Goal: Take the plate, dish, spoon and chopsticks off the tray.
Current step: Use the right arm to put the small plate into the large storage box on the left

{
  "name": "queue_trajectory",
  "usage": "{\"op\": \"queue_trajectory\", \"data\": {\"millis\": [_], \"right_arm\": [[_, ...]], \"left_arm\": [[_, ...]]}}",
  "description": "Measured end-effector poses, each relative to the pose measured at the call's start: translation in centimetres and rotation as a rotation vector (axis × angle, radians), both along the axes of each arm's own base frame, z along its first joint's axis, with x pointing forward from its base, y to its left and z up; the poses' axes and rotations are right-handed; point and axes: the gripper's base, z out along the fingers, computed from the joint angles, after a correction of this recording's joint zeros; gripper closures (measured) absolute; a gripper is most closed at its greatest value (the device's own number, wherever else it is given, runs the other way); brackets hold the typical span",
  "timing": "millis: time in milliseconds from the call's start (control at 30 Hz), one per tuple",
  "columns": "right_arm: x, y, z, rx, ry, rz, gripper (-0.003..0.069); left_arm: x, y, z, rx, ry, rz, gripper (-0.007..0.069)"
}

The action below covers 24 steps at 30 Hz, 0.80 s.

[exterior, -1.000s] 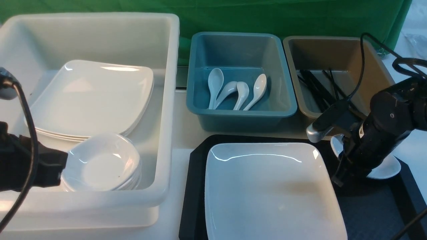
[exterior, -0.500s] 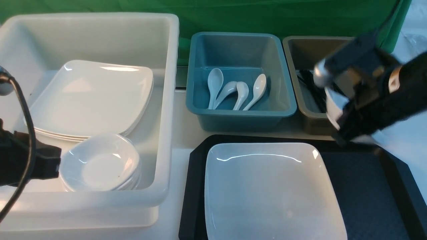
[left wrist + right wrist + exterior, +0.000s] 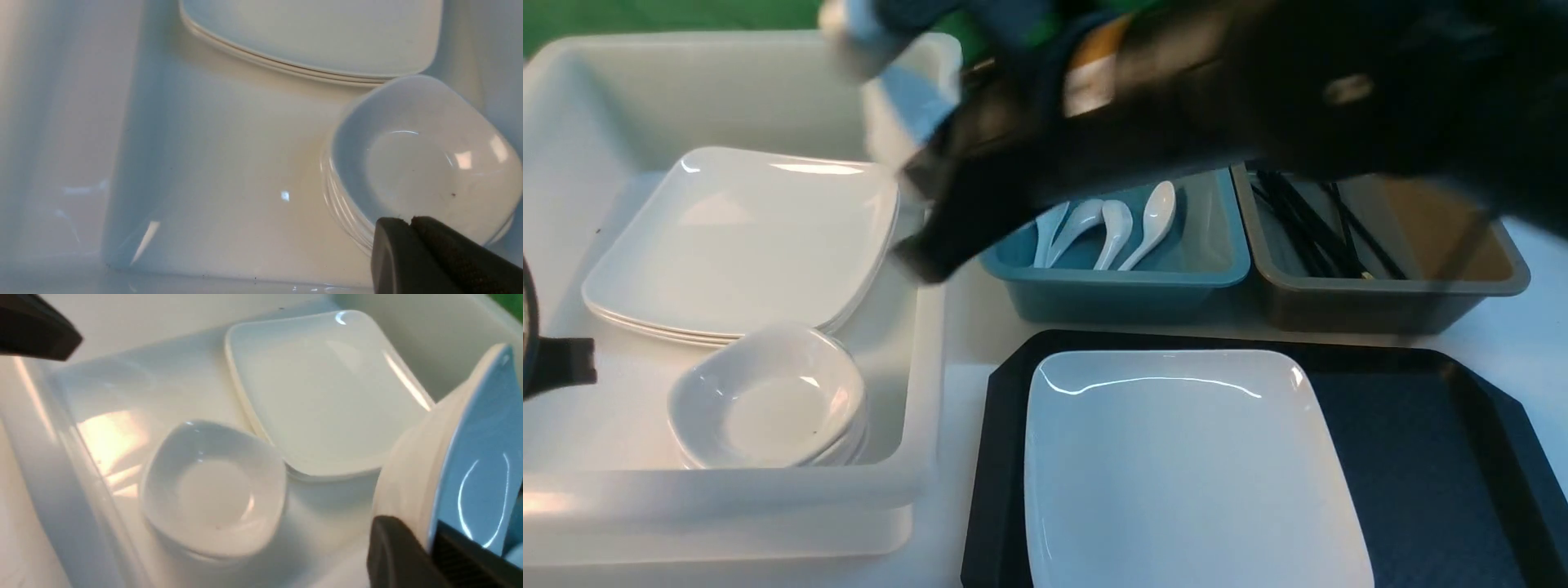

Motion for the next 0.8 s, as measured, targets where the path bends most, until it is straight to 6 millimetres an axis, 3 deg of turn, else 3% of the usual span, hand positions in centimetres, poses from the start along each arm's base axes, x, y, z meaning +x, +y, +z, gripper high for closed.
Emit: {"op": "queue_trajectory", "data": {"millis": [133,233,267,467,667,800], "right_arm": [[-0.1,4.5,-2.9,-0.028,0.018,0.064,0.0593],[0.1,6.2,-4.7,-0.05,0.029,0.084,0.0593],[0.2,7.4,-6.4,-0.073,0.039,0.099,0.0593],[0.3,9.4,-10.5,-0.126,0.068,0.122,0.0594],[0.5,9.9,-11.2,-0.111,0.057,0.123,0.0583],[0.6,10.1,-11.6,-0.102,0.07,0.12,0.0489]], "left_arm": [[0.0,0.0,0.0,-0.009,0.001,0.011,0.061],[0.0,0.0,0.0,-0.011,0.0,0.012,0.061],[0.0,0.0,0.0,-0.013,0.001,0.015,0.061],[0.0,0.0,0.0,-0.013,0.001,0.016,0.061],[0.0,0.0,0.0,-0.013,0.005,0.017,0.061],[-0.1,-0.1,-0.1,-0.021,0.008,0.007,0.061]]}}
